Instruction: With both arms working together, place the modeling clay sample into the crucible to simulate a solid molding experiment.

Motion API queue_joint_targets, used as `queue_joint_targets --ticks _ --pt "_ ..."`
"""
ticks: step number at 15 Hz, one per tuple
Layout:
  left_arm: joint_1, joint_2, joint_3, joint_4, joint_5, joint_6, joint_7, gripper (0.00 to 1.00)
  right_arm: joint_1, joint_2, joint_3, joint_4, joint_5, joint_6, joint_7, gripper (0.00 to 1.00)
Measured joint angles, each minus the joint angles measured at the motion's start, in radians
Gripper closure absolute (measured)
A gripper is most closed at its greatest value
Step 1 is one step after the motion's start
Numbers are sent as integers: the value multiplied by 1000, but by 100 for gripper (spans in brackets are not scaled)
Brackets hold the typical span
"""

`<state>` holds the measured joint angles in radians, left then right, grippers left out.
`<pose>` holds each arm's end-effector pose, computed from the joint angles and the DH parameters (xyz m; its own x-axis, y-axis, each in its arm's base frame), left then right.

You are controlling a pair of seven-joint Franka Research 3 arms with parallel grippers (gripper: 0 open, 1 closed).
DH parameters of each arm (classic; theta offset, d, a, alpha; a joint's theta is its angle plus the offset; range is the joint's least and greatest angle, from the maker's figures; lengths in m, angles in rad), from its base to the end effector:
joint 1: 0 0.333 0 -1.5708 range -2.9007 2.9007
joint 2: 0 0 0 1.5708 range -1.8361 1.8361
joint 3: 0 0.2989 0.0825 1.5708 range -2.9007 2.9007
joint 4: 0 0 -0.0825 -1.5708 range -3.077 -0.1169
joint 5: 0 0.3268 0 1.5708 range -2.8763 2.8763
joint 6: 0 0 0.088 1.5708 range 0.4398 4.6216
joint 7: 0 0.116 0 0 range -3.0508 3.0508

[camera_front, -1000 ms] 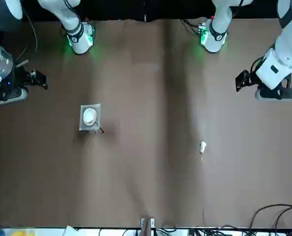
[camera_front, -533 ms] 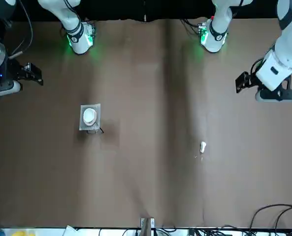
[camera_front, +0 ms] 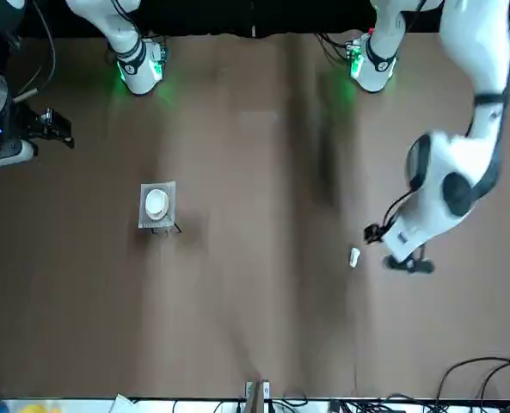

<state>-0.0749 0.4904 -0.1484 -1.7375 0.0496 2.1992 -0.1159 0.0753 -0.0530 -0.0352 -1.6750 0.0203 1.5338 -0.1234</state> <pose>0.5947 -0.1239 0.3078 0.9924 -0.1206 -0.0260 -0.1199 -0.9924 0.0274 0.4741 0.0210 0.5782 0.9829 0.1635 -0.0847 0.1613 -0.9864 -0.0328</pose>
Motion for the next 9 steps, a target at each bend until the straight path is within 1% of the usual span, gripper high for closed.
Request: queue_joint_targets --ticks 2,5,8,9 --pt "-6 76 -1 -17 20 99 0 0 0 0 0 2 0 0 0 0" --pt "-12 134 -2 -48 26 208 0 0 0 -3 -2 4 -1 0 0 0" --pt "-30 168 -3 -54 26 263 -2 2 0 -3 -1 4 -1 0 0 0" --pt "-35 171 -3 -54 26 267 -3 7 0 -3 -1 4 -1 0 0 0"
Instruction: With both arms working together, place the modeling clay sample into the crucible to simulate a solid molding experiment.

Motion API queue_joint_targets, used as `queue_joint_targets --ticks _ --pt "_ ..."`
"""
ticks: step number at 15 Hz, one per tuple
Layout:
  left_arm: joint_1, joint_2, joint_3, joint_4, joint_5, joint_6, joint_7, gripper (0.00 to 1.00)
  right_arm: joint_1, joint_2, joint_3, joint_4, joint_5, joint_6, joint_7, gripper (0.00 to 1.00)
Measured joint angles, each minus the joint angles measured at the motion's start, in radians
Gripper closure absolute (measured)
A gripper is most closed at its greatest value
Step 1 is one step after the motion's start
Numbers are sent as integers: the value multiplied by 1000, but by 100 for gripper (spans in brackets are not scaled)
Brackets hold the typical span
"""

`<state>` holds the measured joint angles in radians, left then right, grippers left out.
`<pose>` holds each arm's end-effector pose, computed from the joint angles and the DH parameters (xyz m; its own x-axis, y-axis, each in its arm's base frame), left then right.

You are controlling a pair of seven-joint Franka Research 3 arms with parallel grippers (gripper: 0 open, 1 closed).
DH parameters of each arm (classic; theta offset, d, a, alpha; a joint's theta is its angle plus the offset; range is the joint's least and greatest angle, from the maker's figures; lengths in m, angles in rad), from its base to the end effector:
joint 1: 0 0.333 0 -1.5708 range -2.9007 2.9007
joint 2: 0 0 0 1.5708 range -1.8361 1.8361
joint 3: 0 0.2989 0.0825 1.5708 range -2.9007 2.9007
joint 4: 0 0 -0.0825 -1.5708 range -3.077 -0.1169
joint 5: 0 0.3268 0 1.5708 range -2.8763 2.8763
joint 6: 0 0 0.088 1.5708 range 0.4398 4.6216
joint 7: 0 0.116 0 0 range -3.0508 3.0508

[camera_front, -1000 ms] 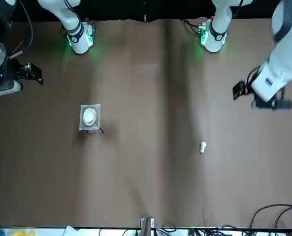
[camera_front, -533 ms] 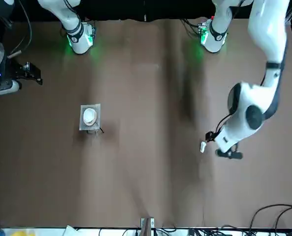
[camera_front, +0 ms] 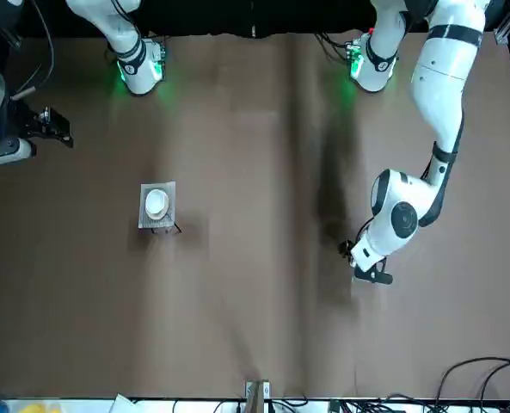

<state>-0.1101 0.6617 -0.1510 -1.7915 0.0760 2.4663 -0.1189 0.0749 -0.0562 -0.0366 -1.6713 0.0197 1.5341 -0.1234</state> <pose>0.5917 -0.1500 0.2072 0.9857 -0.1674 0.0172 -0.1681 -0.9847 0.0462 0.4736 0.0200 0.5813 0.9838 0.1618 -0.0776 0.1598 -0.9867 -0.0315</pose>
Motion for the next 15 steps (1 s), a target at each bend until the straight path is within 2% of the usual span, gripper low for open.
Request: queue_joint_targets --ticks 4,5,9,11,15 --pt "-5 0 1 -16 4 -1 -3 15 0 0 0 0 0 0 0 0" --pt "-5 1 1 -26 13 -1 -4 21 0 0 0 0 0 0 0 0" --pt "-4 -1 2 -35 31 0 -6 26 0 0 0 0 0 1 0 0" --pt "-4 -7 2 -35 32 0 -6 44 0 0 0 0 0 1 0 0" --pt "-4 -9 3 -34 34 0 -6 54 0 0 0 0 0 1 0 0"
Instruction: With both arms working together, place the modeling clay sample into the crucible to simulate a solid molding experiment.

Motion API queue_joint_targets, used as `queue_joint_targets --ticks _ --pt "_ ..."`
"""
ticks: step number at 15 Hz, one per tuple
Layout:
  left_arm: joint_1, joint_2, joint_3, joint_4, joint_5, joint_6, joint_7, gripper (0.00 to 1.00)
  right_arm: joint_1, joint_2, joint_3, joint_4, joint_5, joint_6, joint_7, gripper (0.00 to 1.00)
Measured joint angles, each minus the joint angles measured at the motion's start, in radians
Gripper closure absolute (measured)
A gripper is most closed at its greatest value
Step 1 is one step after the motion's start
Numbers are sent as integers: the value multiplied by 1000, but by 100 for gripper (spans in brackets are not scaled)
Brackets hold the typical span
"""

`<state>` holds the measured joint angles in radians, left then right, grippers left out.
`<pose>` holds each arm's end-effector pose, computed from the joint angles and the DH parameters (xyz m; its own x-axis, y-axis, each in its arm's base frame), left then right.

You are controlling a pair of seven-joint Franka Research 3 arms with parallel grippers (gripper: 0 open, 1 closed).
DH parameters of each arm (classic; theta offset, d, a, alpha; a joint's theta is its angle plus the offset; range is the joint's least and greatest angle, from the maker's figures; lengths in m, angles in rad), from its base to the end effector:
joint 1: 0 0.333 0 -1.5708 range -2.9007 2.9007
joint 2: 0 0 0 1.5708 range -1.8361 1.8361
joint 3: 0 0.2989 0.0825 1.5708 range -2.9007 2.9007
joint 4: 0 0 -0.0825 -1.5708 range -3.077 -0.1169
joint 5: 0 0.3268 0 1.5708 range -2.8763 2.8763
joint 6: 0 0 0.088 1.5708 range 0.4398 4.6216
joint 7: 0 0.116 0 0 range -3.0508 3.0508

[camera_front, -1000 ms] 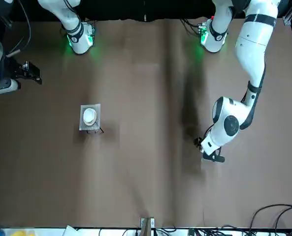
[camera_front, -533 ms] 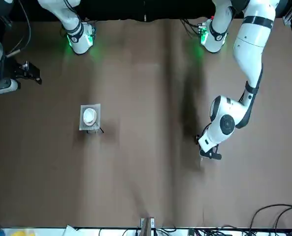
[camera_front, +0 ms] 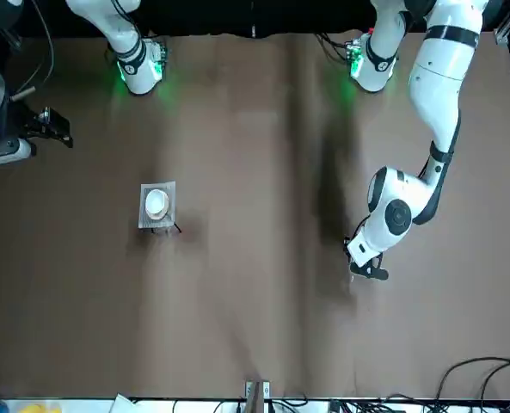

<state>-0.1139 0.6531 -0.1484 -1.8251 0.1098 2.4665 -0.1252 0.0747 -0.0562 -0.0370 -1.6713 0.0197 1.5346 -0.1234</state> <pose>0.5820 -0.1494 0.2003 0.9814 -0.1919 -0.0043 -0.1917 -0.9812 0.0213 0.4737 0.0197 0.5813 0.9839 0.1612 -0.0772 0.1592 -0.9867 -0.0315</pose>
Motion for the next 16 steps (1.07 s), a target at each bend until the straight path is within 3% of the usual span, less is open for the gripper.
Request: queue_joint_targets --ticks 2,11,13,16 --pt "0 0 1 1 1 0 0 59 0 0 0 0 0 0 0 0" --pt "0 0 -1 6 1 1 -14 68 -1 0 0 0 0 0 0 0" --pt "0 0 -1 9 1 1 -15 74 -1 0 0 0 0 0 0 0" --pt "0 -1 -1 14 1 1 -17 74 -1 0 0 0 0 0 0 0"
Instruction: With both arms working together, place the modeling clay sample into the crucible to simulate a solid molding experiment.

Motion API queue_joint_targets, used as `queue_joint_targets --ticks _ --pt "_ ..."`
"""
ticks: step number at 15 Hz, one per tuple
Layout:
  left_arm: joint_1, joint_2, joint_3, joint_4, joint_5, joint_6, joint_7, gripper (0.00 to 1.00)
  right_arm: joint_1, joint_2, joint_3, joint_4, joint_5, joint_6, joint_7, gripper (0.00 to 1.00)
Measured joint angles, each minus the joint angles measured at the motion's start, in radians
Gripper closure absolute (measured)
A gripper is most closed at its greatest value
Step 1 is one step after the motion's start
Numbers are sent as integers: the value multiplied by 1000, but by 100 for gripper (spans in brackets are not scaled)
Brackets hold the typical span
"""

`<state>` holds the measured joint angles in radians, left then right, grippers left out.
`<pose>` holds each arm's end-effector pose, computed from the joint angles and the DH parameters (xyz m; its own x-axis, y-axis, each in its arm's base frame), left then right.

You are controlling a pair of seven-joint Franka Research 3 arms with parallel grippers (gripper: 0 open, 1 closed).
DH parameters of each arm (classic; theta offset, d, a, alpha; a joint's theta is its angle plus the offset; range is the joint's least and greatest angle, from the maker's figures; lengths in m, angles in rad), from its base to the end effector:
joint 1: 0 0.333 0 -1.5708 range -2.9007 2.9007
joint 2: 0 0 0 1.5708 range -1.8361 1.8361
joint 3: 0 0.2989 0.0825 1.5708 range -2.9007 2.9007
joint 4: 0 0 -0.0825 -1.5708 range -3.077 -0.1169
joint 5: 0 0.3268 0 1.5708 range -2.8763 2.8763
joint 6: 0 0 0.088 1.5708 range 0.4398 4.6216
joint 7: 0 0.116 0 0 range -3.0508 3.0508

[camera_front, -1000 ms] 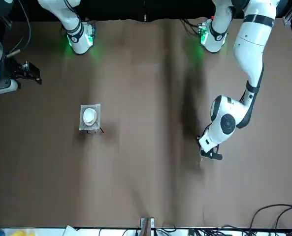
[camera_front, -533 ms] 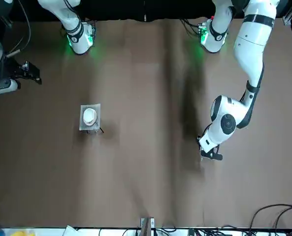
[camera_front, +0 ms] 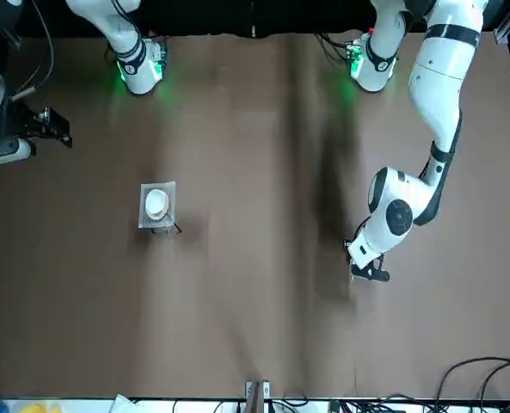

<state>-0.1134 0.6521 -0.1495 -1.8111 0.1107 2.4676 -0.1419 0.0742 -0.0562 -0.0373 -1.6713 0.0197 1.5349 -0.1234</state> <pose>0.5866 -0.1504 0.2060 0.9845 -0.1752 0.0115 -0.1754 -0.9842 0.0222 0.4738 0.0193 0.5813 0.9841 0.1604 -0.0769 0.1584 -0.9869 -0.0315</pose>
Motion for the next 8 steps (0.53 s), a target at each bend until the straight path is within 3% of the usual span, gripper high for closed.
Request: queue_joint_targets --ticks 5,8 --pt "5 -41 -8 36 0 -57 -81 74 0 0 0 0 0 0 0 0" --pt "5 -104 -83 73 0 -188 -211 74 0 0 0 0 0 0 0 0"
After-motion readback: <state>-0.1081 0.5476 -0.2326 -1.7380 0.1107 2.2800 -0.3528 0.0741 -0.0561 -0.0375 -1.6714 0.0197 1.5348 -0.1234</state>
